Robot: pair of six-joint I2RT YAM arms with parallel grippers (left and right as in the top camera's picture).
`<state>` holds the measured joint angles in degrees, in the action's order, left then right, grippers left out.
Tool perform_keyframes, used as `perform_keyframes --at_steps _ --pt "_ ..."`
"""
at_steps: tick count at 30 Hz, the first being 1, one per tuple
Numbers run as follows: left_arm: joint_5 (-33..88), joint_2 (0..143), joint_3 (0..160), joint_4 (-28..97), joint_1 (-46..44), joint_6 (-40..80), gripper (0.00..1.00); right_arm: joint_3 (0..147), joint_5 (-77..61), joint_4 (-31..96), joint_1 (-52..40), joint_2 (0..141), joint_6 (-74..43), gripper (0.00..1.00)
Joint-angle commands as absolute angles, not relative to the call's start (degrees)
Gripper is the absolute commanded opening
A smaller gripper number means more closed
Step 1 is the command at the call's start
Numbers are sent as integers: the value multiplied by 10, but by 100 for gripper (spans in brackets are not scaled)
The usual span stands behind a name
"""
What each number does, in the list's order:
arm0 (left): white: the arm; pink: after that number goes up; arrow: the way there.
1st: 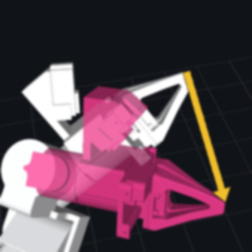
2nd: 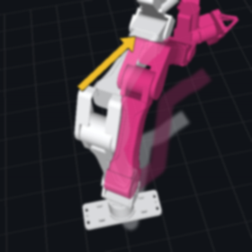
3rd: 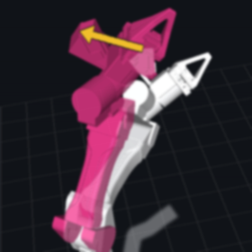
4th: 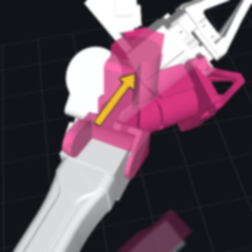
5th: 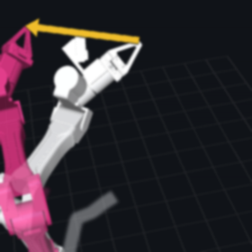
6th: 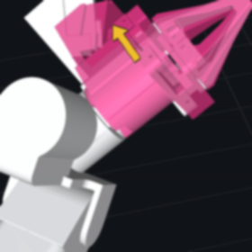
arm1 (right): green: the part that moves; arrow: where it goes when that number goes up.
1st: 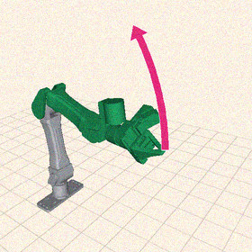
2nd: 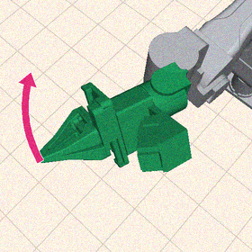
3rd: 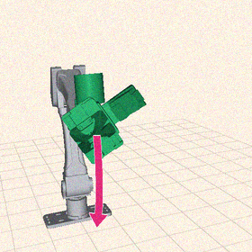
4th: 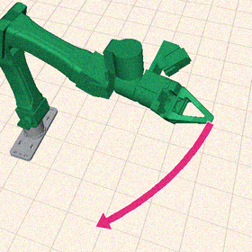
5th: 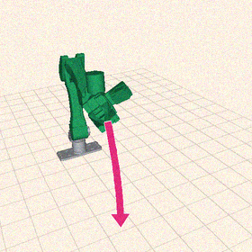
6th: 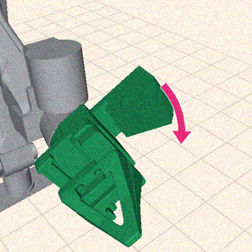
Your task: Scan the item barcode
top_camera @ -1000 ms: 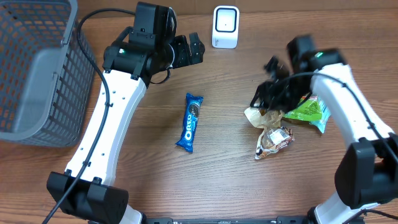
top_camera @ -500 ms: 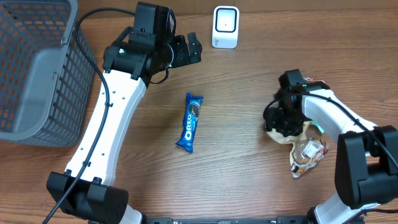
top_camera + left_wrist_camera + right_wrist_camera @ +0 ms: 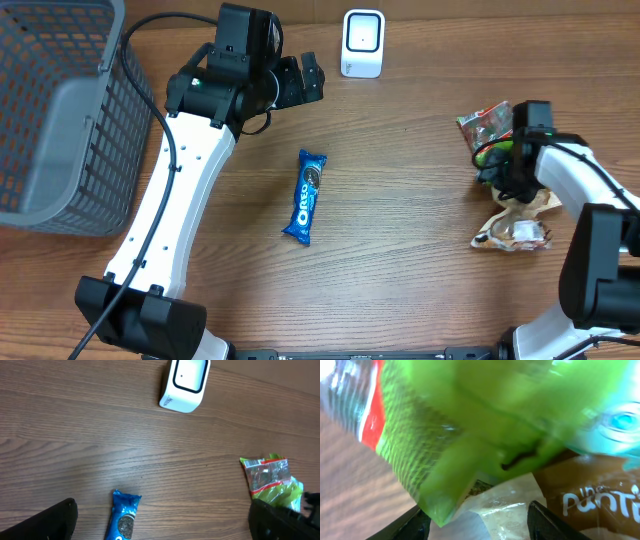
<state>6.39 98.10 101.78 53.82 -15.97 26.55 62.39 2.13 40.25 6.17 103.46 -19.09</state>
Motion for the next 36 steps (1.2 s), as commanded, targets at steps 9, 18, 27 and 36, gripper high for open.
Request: perform_keyframes --at_steps 9,18,27,36 --pt "51 984 1021 537 -158 252 100 652 -30 381 140 1029 -175 63" --pt "-7 984 1021 536 -158 237 100 814 -238 555 98 1026 -119 61" --pt "-50 984 1021 561 -151 227 100 827 -307 565 -67 1021 -157 62" --pt "-75 988 1021 567 -92 240 100 791 -204 467 -228 1023 -297 62"
